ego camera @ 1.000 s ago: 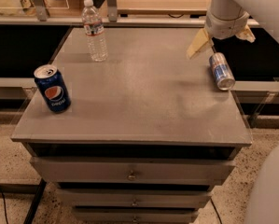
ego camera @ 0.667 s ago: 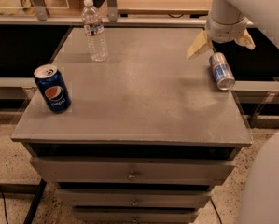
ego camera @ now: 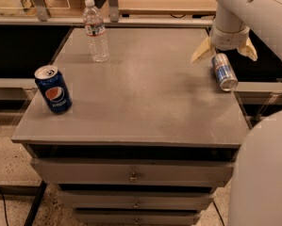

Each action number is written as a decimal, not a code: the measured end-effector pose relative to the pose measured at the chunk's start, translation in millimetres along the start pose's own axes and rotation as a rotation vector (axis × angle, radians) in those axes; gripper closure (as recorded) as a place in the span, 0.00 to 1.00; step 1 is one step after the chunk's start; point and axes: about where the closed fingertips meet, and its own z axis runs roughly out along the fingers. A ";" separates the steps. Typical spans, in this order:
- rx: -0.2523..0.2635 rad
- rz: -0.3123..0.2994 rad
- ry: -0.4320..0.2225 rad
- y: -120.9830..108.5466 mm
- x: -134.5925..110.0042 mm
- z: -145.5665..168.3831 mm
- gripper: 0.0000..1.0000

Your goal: Place redbull can upright

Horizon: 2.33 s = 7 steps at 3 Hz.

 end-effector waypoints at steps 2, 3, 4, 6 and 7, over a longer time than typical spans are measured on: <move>-0.013 0.048 0.070 -5.5 -2.8 22.4 0.00; -0.021 0.049 0.084 -5.3 -5.2 24.2 0.13; -0.031 0.030 0.090 -1.8 -7.4 24.8 0.31; -0.053 -0.015 0.091 4.4 -9.0 23.2 0.78; -0.085 -0.050 0.084 11.2 -10.3 18.0 0.99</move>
Offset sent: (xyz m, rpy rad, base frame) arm 0.0098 -0.0166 -0.0207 0.0526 0.0933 -0.0834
